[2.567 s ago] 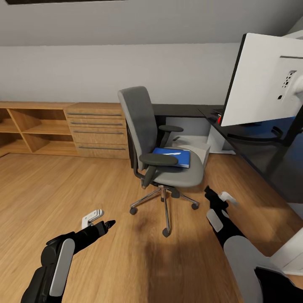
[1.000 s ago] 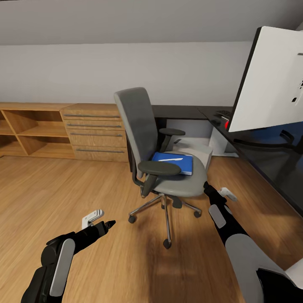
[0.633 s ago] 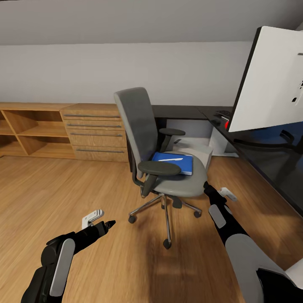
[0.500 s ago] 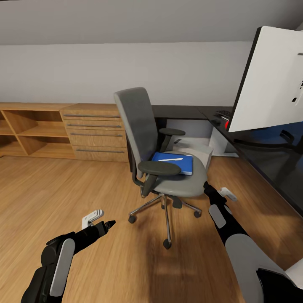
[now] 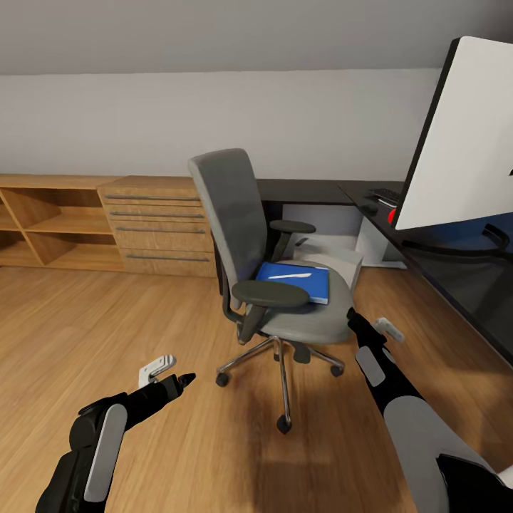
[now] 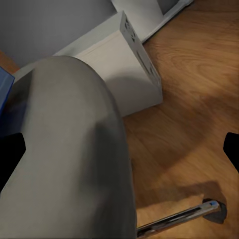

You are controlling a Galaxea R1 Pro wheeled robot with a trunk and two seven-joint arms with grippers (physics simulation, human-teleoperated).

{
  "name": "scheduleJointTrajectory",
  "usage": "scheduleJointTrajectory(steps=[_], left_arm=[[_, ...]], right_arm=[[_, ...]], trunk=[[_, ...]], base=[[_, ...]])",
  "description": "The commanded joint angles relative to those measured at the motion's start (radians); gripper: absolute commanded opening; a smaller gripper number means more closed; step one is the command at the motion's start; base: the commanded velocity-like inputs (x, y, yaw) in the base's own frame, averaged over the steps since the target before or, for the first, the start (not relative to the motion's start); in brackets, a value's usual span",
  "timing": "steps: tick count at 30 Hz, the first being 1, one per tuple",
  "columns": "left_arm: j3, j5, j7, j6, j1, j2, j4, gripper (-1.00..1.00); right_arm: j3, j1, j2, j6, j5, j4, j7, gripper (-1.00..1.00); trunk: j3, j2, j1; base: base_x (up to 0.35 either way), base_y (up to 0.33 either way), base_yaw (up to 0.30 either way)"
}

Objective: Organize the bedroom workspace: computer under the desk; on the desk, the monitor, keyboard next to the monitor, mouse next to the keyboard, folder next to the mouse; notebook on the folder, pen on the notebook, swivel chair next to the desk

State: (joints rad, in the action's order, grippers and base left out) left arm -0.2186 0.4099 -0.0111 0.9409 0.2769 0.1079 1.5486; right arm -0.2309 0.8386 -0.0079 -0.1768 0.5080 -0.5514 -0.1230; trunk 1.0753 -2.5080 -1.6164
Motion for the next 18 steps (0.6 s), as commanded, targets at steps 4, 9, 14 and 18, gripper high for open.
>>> scheduleJointTrajectory(steps=[4, 9, 14, 18], left_arm=[[-0.002, 0.004, -0.001, 0.005, 0.001, 0.001, 0.001, 1.0], [-0.002, 0.004, -0.002, 0.004, 0.001, 0.001, 0.001, 1.0], [-0.003, 0.004, -0.002, 0.004, 0.001, 0.001, 0.001, 1.0], [-0.004, 0.004, -0.002, 0.005, 0.001, 0.0, 0.001, 1.0]], right_arm=[[0.002, 0.001, -0.001, -0.004, 0.01, 0.0, -0.002, 1.0], [-0.006, 0.001, -0.001, -0.004, 0.01, 0.0, -0.003, 1.0], [-0.014, 0.001, -0.001, -0.003, 0.01, 0.0, -0.003, 1.0], [-0.018, 0.001, -0.002, -0.002, 0.011, 0.001, -0.004, 1.0]], trunk=[[0.001, 0.0, 0.0], [0.001, 0.0, 0.0], [0.001, 0.0, 0.0], [0.001, 0.0, 0.0]], base=[[0.138, 0.0, 0.0], [0.205, 0.0, 0.0], [0.065, 0.0, 0.0], [0.175, 0.0, 0.0]])
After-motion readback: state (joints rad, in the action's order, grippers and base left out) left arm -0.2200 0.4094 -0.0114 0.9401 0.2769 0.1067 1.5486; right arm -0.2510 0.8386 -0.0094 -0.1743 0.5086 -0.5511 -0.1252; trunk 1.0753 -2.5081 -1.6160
